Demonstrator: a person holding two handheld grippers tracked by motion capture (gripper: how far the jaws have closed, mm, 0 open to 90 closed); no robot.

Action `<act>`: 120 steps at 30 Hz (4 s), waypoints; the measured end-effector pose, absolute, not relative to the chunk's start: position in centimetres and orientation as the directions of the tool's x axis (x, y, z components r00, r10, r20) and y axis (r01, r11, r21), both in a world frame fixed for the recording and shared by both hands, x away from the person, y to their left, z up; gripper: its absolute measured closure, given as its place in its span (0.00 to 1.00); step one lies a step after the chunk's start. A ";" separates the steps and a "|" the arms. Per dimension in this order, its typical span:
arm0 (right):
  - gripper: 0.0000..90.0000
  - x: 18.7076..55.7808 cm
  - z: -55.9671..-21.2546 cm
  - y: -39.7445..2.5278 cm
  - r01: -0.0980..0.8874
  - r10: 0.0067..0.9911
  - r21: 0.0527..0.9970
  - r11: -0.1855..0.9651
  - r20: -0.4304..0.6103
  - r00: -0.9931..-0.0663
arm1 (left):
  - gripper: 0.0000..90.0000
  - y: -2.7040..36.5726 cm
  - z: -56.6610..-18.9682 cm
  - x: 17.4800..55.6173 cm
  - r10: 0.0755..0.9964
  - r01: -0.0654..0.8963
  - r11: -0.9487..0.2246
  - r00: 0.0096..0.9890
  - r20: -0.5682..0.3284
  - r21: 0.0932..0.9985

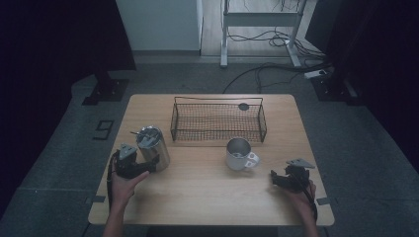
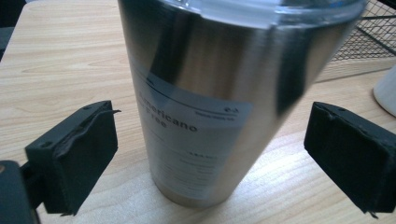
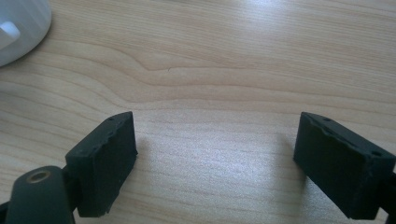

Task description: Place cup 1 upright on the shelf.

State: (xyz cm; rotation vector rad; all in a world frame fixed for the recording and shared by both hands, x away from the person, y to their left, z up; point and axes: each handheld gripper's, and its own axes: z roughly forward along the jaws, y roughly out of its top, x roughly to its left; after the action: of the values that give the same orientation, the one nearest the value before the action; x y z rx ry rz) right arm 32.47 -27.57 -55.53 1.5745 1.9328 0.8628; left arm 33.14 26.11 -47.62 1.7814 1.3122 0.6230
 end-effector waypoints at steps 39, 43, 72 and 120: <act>0.14 32.5 -55.5 -27.6 0.662 0.978 0.738 0.129 0.014 -0.206 | 0.01 23.9 -48.3 37.0 0.949 0.538 -0.121 0.308 -0.061 0.834; 0.14 32.5 -55.5 -27.6 0.662 0.979 0.738 0.129 0.014 -0.206 | 0.02 23.8 -48.4 37.2 0.951 0.535 -0.120 0.305 -0.059 0.836; 0.14 32.5 -55.5 -27.6 0.662 0.979 0.738 0.128 0.014 -0.205 | 0.04 23.3 -46.8 36.6 0.955 0.529 -0.123 0.292 -0.044 0.840; 0.15 32.4 -55.5 -27.6 0.663 0.979 0.737 0.127 0.013 -0.201 | 0.04 21.3 -42.1 36.8 0.930 0.487 -0.133 0.362 -0.061 0.863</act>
State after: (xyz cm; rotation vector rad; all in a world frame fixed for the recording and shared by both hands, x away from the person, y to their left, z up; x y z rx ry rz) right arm 32.40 -27.58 -55.53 1.5802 1.9268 0.8604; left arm 36.83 21.27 -42.13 1.7660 1.2539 0.6493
